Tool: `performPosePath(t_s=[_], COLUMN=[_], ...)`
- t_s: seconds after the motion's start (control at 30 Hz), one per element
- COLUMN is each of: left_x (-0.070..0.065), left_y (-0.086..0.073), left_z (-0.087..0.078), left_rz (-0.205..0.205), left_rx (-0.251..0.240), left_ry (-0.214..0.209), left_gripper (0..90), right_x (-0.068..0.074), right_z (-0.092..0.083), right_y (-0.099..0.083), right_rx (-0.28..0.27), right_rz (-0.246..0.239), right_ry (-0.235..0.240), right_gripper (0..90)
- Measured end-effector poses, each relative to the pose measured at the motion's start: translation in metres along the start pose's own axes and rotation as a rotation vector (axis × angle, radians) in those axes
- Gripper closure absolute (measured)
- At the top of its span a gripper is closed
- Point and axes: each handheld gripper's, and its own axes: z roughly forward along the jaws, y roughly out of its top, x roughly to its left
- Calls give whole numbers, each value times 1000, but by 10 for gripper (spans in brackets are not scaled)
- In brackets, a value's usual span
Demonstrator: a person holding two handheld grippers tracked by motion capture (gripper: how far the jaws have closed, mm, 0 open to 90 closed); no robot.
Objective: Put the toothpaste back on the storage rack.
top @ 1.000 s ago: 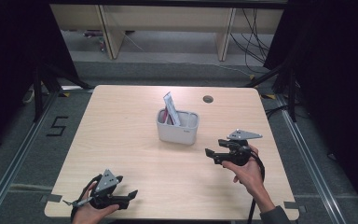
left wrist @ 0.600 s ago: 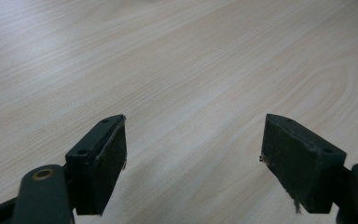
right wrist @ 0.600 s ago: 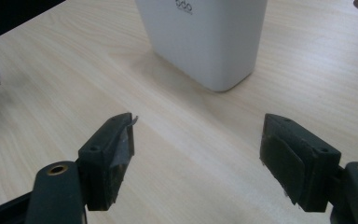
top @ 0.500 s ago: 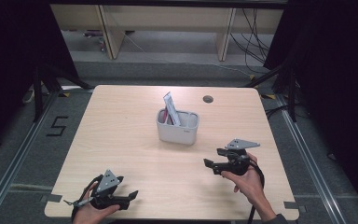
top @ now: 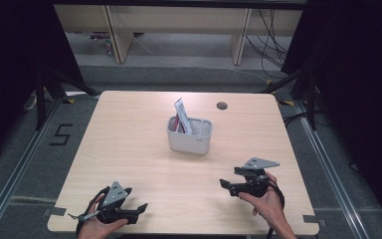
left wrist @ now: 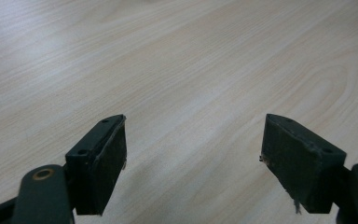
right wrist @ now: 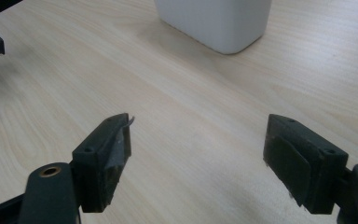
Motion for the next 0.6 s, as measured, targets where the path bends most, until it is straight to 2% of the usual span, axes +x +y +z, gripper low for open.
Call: performPosePath(t_s=[0.03,0.07,0.13,0.17,0.2,0.3,0.33,0.37,0.43,0.47,0.5,0.53,0.57,0.6], left_x=[0,0,0,0,0,0,0,0,0,0,0,0,0,0], left_y=[0,0,0,0,0,0,0,0,0,0,0,0,0,0], left_z=[-1,-1,-1,0,-1,-1,-1,-1,-1,-1,-1,-1,-1,-1], left_rz=[2,2,2,0,1,5,5,4,7,9,9,11,12,12], left_rx=[8,7,8,3,7,10,9,9,9,9,8,5,6,5], left_ry=[1,1,1,0,1,0,0,0,-1,-1,0,0,0,2], left_gripper=[218,218,218,218,218,218,218,217,216,215,213,213,212,212], right_x=[-1,1,-1,2,1,5,3,3,8,8,9,6,9,8], right_z=[0,-2,-1,-1,0,-1,-2,-1,-2,-2,-1,-1,-2,-2], right_y=[-1,-2,-3,-5,-6,-8,-9,-10,-12,-13,-14,-14,-15,-16], right_rx=[0,10,4,9,5,28,26,31,48,51,51,43,59,67], right_rz=[-12,7,-19,13,-7,6,-24,-32,4,-7,0,-47,-9,-25], right_ry=[-2,-11,5,4,10,6,-10,0,-16,-7,3,-11,-6,6], right_gripper=[242,242,242,242,242,235,229,224,214,208,202,195,190,186])
